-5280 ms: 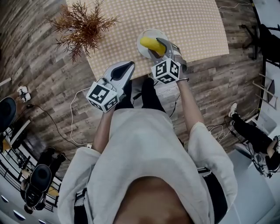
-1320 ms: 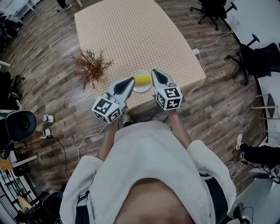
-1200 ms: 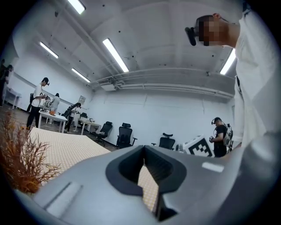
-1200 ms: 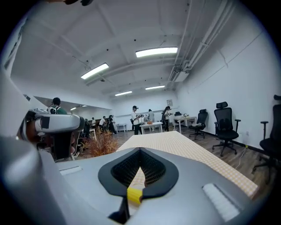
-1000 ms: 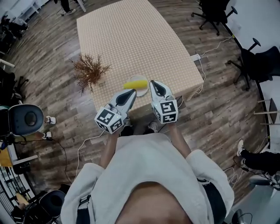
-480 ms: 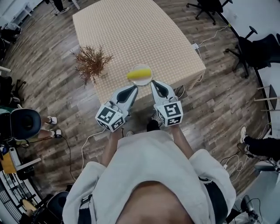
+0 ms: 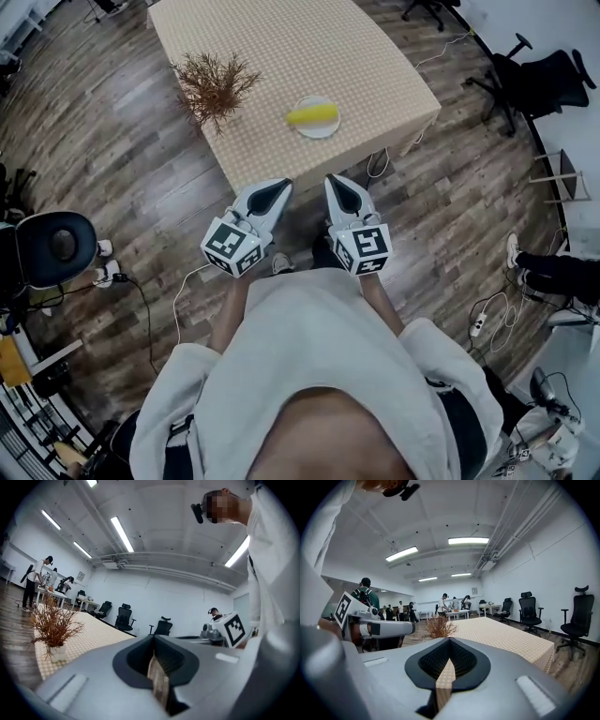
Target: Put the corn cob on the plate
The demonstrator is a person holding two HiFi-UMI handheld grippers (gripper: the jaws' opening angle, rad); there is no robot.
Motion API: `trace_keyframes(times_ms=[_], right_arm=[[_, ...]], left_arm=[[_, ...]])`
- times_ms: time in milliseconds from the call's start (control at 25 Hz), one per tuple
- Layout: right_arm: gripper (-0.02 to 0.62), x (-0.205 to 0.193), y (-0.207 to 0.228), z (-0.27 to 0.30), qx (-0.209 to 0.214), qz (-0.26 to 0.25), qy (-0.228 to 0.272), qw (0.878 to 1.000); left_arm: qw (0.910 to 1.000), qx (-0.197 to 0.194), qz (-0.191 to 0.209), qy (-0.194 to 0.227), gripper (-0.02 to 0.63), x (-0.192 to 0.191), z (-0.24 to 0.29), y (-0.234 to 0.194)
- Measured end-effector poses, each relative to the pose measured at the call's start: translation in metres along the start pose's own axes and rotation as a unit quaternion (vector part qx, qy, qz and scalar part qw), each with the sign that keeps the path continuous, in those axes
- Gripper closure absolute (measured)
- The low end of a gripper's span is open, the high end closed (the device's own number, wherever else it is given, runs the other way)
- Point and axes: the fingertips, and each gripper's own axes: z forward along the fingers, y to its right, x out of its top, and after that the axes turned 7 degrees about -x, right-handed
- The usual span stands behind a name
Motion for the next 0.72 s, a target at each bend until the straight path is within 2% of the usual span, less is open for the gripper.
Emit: trace_keyframes(times_ms=[160, 360, 720], right_arm=[[0.598, -0.002, -0.015, -0.024, -0.004, -0.027, 0.001, 1.000], [0.598, 0.001, -0.008, -0.057, -0.009, -0.035, 0.009, 0.999], [0.598, -0.010, 0.028, -0.097, 0.013, -0.034, 0.007, 0.999]], left_arm=[[0.9999, -0.015, -0.004, 0.007, 0.597, -0.005, -0.012, 0.022], [0.9996, -0.025, 0.003, 0.013, 0.597, -0.007, -0.012, 0.059], [0.9997, 0.010, 0.009, 0.020, 0.597, -0.005, 0.016, 0.095]])
